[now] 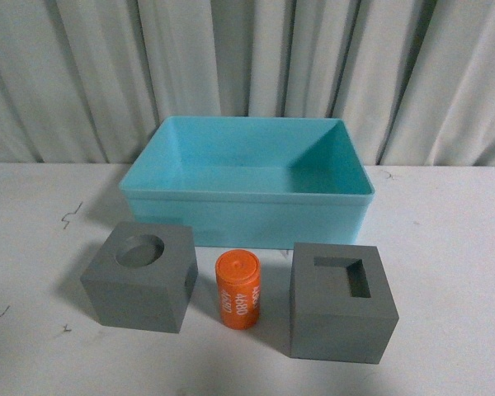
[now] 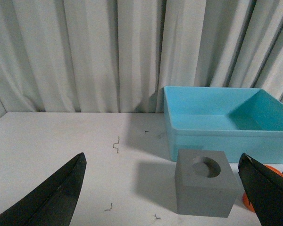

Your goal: Place gray and orange parts in blue box

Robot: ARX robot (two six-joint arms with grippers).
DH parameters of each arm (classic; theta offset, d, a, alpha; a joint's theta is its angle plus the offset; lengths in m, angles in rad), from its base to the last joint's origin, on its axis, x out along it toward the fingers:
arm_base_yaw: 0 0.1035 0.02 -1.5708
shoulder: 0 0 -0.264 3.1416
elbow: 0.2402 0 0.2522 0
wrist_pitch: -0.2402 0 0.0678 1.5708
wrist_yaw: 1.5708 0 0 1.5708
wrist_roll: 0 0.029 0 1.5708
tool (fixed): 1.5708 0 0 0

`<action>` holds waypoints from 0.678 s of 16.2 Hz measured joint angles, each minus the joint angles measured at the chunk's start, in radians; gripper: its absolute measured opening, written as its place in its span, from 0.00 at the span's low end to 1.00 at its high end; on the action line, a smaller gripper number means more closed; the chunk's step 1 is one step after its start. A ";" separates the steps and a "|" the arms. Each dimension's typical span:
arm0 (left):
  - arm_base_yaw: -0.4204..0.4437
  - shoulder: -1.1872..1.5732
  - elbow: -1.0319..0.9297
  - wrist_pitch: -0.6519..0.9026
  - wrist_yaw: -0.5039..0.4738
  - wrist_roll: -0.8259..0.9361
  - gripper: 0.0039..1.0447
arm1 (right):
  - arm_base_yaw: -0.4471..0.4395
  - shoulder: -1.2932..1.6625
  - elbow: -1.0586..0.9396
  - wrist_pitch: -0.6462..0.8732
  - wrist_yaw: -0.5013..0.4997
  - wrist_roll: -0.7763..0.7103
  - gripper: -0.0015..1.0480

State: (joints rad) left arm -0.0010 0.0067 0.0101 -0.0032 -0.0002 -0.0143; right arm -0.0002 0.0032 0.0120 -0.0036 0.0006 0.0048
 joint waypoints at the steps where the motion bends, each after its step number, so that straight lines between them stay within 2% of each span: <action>1: 0.000 0.000 0.000 0.000 0.000 0.000 0.94 | 0.000 0.000 0.000 0.000 0.000 0.000 0.94; 11: 0.000 0.000 0.000 0.000 0.000 0.000 0.94 | 0.000 0.000 0.000 0.000 0.000 0.000 0.94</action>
State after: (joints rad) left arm -0.0010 0.0067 0.0101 -0.0032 -0.0002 -0.0143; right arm -0.0002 0.0032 0.0120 -0.0036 0.0006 0.0048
